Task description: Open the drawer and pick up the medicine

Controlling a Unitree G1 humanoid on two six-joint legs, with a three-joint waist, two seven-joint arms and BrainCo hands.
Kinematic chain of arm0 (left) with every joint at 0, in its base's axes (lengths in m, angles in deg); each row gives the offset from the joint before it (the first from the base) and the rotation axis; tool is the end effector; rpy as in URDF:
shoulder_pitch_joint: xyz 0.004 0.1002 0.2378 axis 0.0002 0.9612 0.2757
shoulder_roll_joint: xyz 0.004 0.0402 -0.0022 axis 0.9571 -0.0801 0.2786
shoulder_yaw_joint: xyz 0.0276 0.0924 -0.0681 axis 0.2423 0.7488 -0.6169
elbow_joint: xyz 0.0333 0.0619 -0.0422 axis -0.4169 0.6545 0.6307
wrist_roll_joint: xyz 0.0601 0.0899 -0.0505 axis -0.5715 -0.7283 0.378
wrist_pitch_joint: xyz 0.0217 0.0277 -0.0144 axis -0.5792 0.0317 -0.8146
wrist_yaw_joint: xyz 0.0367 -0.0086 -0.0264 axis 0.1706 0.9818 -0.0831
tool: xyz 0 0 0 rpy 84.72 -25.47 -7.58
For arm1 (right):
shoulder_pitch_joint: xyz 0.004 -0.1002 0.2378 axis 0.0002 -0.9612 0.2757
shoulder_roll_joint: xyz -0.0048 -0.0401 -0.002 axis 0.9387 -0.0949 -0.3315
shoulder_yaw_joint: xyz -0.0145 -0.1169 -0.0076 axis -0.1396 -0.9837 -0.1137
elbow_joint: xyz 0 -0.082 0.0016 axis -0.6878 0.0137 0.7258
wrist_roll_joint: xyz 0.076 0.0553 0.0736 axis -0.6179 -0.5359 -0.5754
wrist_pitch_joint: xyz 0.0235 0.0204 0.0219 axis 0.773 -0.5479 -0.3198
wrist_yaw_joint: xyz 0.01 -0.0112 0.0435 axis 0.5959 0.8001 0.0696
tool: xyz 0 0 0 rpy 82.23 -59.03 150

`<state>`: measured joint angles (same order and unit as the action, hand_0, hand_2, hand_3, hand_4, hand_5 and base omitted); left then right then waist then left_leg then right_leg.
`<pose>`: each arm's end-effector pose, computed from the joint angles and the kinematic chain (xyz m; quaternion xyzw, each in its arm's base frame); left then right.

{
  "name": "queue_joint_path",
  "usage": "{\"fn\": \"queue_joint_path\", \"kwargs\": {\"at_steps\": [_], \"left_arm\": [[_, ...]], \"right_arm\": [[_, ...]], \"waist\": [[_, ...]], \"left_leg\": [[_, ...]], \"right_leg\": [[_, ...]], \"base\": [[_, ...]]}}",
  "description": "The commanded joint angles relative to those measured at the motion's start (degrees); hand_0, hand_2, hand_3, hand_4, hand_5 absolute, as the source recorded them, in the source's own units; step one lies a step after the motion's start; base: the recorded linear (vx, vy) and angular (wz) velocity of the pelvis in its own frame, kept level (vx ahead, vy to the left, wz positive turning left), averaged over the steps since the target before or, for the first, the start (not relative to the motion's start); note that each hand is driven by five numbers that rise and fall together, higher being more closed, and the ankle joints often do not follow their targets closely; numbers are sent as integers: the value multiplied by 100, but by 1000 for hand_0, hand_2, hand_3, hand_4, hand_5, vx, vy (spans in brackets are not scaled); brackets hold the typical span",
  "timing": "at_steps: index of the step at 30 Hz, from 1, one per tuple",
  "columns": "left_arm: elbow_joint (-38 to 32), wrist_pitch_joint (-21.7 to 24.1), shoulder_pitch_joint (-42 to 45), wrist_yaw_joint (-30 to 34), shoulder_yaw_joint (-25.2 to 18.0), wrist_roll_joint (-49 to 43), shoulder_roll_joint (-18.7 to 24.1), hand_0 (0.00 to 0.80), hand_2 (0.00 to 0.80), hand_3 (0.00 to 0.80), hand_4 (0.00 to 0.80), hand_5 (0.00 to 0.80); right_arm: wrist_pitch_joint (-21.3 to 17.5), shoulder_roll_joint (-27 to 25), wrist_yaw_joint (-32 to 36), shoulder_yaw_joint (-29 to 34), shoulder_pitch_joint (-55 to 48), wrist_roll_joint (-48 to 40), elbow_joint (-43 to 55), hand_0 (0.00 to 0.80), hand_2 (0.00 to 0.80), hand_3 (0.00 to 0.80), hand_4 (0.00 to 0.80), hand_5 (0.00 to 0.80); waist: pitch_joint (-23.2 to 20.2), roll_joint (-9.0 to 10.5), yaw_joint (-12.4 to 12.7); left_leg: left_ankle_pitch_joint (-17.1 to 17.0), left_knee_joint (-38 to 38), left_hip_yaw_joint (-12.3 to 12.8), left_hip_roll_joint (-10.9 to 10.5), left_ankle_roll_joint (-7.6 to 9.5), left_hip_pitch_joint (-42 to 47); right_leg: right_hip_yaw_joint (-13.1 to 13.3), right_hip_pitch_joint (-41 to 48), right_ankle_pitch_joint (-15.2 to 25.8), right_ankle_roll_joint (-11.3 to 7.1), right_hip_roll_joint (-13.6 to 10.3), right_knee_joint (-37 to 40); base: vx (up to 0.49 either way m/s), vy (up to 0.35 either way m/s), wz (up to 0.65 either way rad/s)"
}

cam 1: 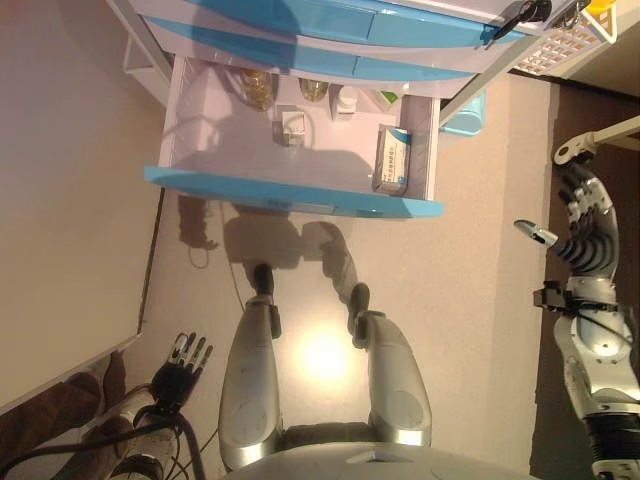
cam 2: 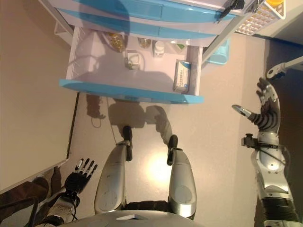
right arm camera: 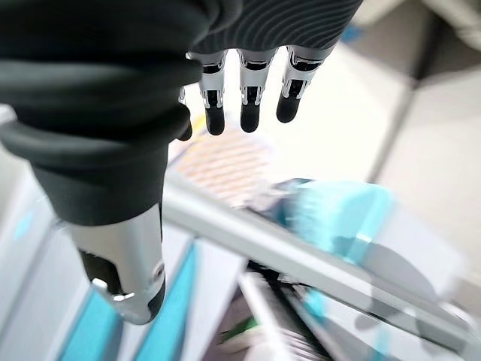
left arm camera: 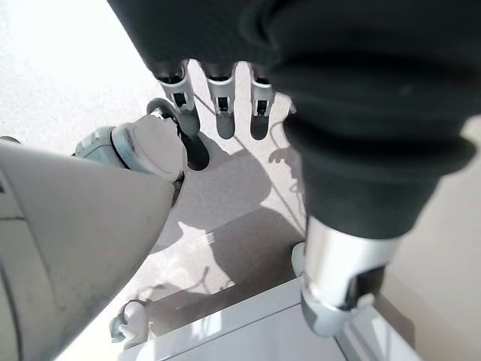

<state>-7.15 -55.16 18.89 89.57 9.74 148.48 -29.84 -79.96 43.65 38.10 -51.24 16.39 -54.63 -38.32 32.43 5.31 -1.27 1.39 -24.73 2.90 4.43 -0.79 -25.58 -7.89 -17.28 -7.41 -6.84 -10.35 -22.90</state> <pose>0.1002 0.2886 -0.1171 -0.4637 0.1930 0.2068 0.8396 0.2018 -0.2962 0.1186 -0.1933 -0.2608 -0.1229 0.9378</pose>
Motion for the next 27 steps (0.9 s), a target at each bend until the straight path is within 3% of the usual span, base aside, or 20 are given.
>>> {"fn": "queue_joint_path", "kwargs": {"at_steps": [1, 9, 18, 27], "left_arm": [[2, -7, 531, 129, -132, -128, 61, 0, 0, 0, 0, 0], [2, 3, 542, -82, 49, -414, 236, 0, 0, 0, 0, 0], [-32, 127, 517, -416, 150, -762, 528, 0, 0, 0, 0, 0], [-107, 85, 516, -696, 174, -915, 651, 0, 0, 0, 0, 0]], "right_arm": [[303, -534, -187, 371, 306, 337, 616, 0, 0, 0, 0, 0], [1567, -1816, 117, 180, 1541, 520, 1210, 0, 0, 0, 0, 0], [2086, -2582, 488, -652, 2963, 582, 1172, 0, 0, 0, 0, 0], [2436, -2714, 878, -1719, 4117, 1034, 1130, 0, 0, 0, 0, 0]], "waist": [[-324, 13, 126], [-323, 108, 438], [-367, 227, 776], [-405, 247, 1047]], "left_leg": [[535, 711, 352, -258, 489, 836], [582, 802, 272, -299, 528, 977], [549, 945, 154, -343, 551, 1101], [474, 1035, 50, -386, 550, 1118]], "right_leg": [[-137, -439, 1102, -235, 10, -574], [-203, -123, 1244, -276, -16, -298], [-322, 152, 1331, -289, -26, -59], [-458, 257, 1435, -286, -113, 23]], "base": [[35, -6, 6], [25, -43, 6], [27, -46, 11], [19, -7, 12]]}}
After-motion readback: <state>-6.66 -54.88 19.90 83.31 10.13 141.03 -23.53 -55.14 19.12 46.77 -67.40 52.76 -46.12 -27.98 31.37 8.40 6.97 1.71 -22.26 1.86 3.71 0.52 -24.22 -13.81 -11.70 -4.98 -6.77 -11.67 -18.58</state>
